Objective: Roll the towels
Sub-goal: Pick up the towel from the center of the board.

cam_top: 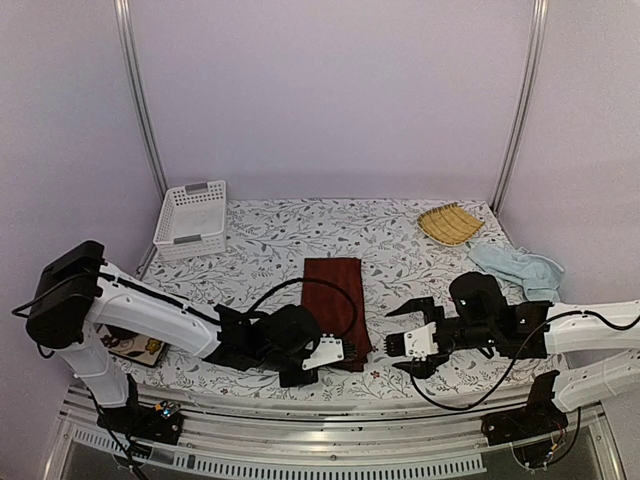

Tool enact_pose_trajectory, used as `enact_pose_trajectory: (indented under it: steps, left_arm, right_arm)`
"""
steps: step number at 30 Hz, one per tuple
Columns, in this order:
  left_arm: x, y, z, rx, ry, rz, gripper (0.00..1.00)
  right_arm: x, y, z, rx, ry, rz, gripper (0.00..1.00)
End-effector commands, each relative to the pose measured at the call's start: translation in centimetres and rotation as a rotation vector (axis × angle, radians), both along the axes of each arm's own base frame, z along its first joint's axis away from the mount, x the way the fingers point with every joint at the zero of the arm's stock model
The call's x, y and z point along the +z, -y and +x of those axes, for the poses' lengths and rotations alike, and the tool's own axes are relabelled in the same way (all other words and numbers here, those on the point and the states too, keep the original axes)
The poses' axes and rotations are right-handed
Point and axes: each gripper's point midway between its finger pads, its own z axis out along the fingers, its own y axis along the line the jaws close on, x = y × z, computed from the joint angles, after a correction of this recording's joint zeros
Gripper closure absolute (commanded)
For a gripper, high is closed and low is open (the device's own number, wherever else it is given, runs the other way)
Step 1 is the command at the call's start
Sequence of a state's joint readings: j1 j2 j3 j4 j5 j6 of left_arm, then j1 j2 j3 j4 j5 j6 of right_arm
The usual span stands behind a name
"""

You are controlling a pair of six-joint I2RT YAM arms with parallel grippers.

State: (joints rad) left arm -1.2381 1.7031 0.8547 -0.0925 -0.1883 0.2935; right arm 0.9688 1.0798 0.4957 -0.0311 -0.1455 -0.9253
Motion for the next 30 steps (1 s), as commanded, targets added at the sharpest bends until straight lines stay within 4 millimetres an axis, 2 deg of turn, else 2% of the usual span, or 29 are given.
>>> enact_pose_trajectory:
  steps: [1, 11, 18, 25, 30]
  left_arm:
    - [1.2, 0.8, 0.1, -0.016, -0.089, -0.046, 1.0]
    - [1.9, 0.8, 1.9, 0.009, -0.173, -0.093, 1.0]
    - [2.8, 0.6, 2.7, -0.006, -0.253, -0.121, 1.0]
    - [2.5, 0.4, 3.1, -0.028, -0.293, -0.114, 1.0]
    - [2.2, 0.3, 3.3, -0.033, -0.311, -0.102, 1.0]
  right_arm:
    - [0.1, -1.5, -1.1, 0.108, 0.031, 0.038, 0.01]
    - [-2.7, -3.8, -3.1, 0.185, 0.031, -0.019, 0.01]
    - [-4.5, -5.9, -1.9, 0.099, 0.024, -0.063, 0.04]
    - [-5.4, -7.1, 0.6, -0.037, 0.066, -0.075, 0.05]
    - [-5.8, -7.8, 0.3, -0.024, 0.031, -0.063, 0.07]
